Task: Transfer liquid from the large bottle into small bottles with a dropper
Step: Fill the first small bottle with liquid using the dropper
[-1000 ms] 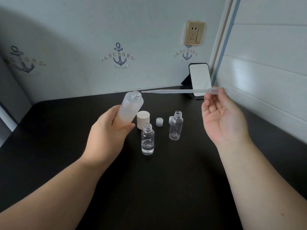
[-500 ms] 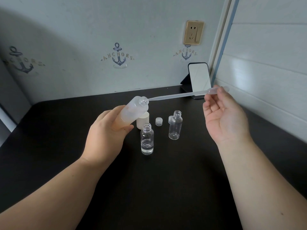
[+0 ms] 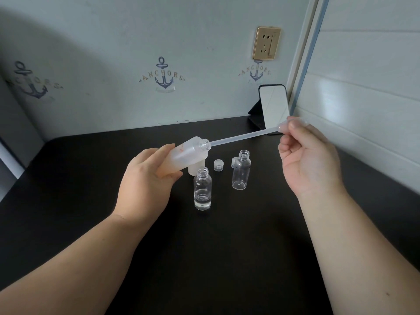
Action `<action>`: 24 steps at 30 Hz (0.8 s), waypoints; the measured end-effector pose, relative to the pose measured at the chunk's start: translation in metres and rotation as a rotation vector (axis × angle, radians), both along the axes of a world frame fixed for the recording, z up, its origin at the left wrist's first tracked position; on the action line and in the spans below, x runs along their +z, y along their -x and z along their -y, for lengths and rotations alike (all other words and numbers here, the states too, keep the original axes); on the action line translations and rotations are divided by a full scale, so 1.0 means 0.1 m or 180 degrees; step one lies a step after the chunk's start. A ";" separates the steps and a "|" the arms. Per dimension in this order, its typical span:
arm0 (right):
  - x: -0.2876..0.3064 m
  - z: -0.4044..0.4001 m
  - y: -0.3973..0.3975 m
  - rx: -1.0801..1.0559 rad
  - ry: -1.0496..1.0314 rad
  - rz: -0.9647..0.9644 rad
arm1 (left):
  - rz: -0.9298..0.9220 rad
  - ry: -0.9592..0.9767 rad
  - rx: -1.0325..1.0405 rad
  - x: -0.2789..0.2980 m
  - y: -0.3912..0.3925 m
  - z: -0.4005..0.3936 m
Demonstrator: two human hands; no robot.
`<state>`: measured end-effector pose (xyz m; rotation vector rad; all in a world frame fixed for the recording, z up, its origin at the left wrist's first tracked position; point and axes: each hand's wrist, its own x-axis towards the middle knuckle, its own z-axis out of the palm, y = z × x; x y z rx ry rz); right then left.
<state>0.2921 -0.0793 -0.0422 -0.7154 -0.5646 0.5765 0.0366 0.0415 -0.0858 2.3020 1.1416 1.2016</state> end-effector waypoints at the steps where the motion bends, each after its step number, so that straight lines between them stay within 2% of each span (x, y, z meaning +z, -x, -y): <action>1: 0.00 0.00 0.01 0.0017 0.0010 0.0089 | -0.0015 -0.0010 -0.0002 0.00 0.00 0.00; 18: -0.11 -0.11 0.31 0.0319 0.0427 0.1224 | -0.0159 -0.0145 -0.0033 -0.02 -0.04 -0.01; 24: -0.14 -0.11 0.30 0.0482 0.0416 0.1152 | -0.0133 -0.0154 -0.0022 -0.03 -0.03 -0.02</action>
